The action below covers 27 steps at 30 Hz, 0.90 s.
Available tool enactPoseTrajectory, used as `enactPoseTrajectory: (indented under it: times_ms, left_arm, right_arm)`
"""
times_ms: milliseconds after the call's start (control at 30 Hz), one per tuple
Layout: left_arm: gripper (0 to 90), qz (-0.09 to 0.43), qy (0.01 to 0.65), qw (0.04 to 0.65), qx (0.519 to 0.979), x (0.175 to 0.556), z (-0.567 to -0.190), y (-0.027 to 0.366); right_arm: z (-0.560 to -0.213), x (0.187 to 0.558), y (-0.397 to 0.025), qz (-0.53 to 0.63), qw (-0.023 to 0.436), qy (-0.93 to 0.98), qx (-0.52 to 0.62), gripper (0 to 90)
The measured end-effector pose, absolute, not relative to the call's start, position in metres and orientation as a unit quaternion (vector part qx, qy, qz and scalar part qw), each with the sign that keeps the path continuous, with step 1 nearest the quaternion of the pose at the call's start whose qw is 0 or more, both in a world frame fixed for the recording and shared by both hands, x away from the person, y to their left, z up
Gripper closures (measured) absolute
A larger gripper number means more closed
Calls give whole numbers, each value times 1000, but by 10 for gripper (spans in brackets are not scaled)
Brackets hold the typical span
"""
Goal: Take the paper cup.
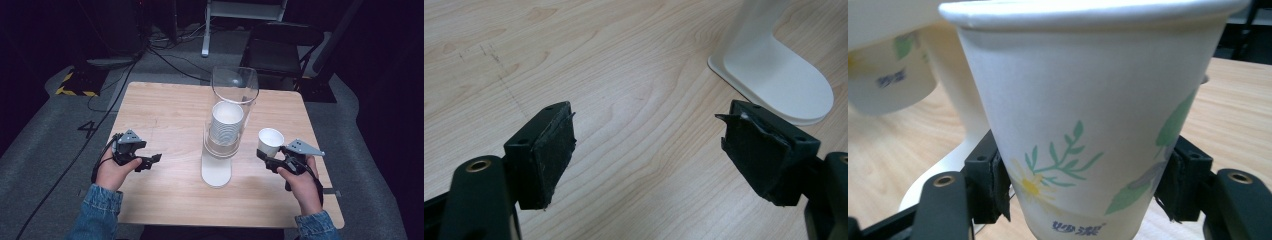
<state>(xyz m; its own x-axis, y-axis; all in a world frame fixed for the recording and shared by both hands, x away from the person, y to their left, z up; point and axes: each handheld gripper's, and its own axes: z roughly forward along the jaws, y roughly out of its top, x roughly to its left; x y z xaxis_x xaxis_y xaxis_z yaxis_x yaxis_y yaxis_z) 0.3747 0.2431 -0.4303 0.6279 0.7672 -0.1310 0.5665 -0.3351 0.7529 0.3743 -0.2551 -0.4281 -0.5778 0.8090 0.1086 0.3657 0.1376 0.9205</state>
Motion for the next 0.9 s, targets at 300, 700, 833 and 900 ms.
enactPoseTrajectory:
  times_ms: [300,700,833,900]
  left_arm:
    - [210,129,431,397,800,365,-433,258]
    - [219,135,444,384,799,356,-437,269]
    - [219,135,450,382,796,353,-439,271]
    - [221,135,451,378,797,351,-440,274]
  right_arm:
    - [-429,392,-277,502,251,686,462,336]
    - [-444,412,-287,485,268,670,494,334]
    - [-451,421,-286,481,259,669,504,332]
    - [-455,426,-285,477,261,671,504,330]
